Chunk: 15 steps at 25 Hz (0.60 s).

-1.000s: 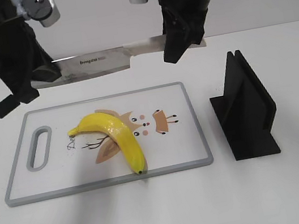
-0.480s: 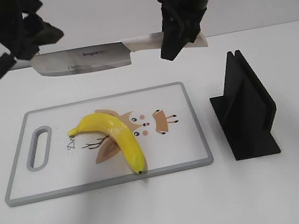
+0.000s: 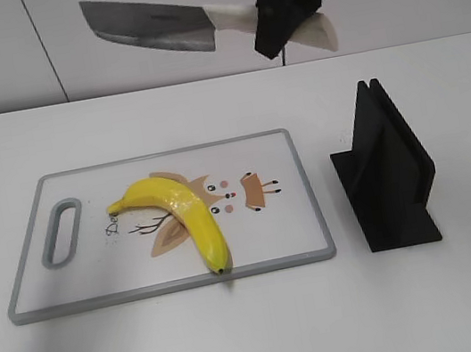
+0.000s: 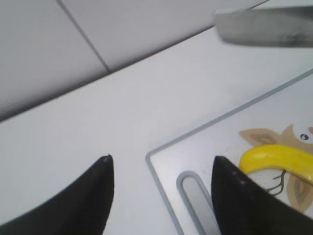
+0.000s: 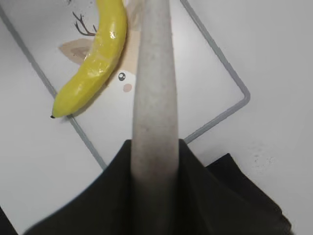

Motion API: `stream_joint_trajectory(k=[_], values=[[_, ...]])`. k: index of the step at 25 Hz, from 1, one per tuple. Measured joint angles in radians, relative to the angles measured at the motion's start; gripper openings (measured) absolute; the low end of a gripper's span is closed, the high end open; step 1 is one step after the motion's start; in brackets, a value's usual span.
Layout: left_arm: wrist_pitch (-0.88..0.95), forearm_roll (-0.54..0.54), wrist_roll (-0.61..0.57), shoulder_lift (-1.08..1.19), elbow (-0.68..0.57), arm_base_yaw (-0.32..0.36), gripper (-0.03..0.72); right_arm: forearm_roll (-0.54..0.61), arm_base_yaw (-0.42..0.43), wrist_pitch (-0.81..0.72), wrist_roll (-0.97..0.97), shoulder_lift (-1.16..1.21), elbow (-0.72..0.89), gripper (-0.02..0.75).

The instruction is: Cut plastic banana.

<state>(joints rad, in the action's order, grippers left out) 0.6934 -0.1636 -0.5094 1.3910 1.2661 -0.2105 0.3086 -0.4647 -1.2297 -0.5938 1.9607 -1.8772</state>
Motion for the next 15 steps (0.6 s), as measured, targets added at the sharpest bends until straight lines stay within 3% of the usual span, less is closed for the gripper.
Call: stream_joint_trajectory(k=[4, 9, 15], values=[[0.207, 0.069, 0.173, 0.000, 0.080, 0.066, 0.580, -0.002, 0.000, 0.000, 0.129, -0.026, 0.000, 0.167], [0.482, 0.138, 0.340, -0.010, 0.109, 0.091, 0.565, 0.006, 0.000, 0.001, 0.352, -0.049, 0.013, 0.167], [0.518, 0.142, 0.403, -0.092, 0.045, 0.092, 0.559, 0.064, -0.001, 0.002, 0.398, -0.119, 0.160, 0.167]])
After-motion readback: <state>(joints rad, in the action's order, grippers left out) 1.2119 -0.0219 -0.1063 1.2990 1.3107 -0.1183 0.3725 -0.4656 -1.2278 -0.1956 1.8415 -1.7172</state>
